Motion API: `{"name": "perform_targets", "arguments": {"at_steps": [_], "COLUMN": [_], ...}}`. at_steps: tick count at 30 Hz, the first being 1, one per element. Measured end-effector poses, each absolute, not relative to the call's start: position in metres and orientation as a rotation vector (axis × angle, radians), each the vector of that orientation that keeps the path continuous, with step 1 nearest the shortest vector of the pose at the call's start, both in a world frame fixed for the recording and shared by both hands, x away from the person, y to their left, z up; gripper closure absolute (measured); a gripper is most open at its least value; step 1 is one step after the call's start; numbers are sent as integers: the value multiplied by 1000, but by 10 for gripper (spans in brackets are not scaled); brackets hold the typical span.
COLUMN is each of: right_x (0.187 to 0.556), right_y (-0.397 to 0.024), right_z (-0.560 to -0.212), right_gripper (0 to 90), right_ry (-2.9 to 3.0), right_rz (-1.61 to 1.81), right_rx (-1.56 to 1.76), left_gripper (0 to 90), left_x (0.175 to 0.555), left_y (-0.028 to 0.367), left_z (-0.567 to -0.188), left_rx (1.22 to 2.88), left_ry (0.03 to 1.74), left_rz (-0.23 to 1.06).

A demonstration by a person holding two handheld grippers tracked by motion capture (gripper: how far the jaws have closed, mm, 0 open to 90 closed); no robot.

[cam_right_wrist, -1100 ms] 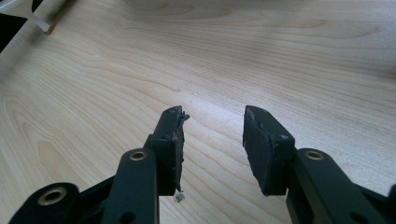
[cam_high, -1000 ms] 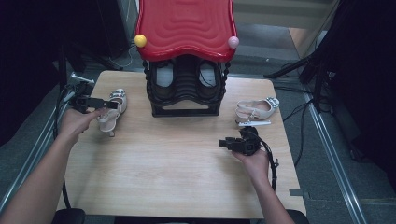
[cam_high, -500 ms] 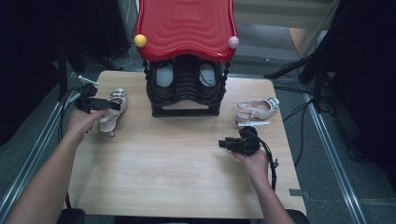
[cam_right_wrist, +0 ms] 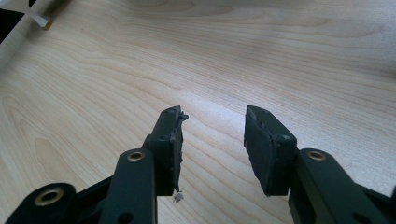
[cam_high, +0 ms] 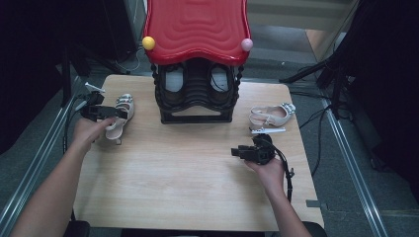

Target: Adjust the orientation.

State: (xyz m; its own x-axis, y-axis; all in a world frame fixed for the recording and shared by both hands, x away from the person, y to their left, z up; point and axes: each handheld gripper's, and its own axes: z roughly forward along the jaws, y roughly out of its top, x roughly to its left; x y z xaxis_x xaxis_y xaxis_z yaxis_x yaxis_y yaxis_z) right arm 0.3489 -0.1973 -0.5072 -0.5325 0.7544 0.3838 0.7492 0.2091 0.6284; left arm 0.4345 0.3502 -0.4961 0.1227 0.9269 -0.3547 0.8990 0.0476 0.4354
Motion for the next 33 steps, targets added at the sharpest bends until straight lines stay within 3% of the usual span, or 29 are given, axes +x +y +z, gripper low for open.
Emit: {"name": "perform_targets", "arguments": {"at_steps": [11, 16, 23, 33], "right_x": [349, 349, 349, 350], "right_y": [-197, -197, -196, -196], "right_z": [-507, -507, -507, -508], "right_gripper": [578, 577, 575, 573], "right_ry": [2438, 2439, 2437, 2437], "right_rz": [1259, 1257, 1259, 1259], "right_rx": [1516, 1515, 1516, 1520], "left_gripper": [10, 167, 316, 398], "left_x": [437, 433, 432, 430], "left_y": [340, 345, 349, 355], "left_z": [-520, -517, -511, -507], "left_rx": [1834, 1810, 1794, 1770], "left_ry": [1829, 1859, 1907, 1923], "left_rz": [32, 55, 49, 32]}}
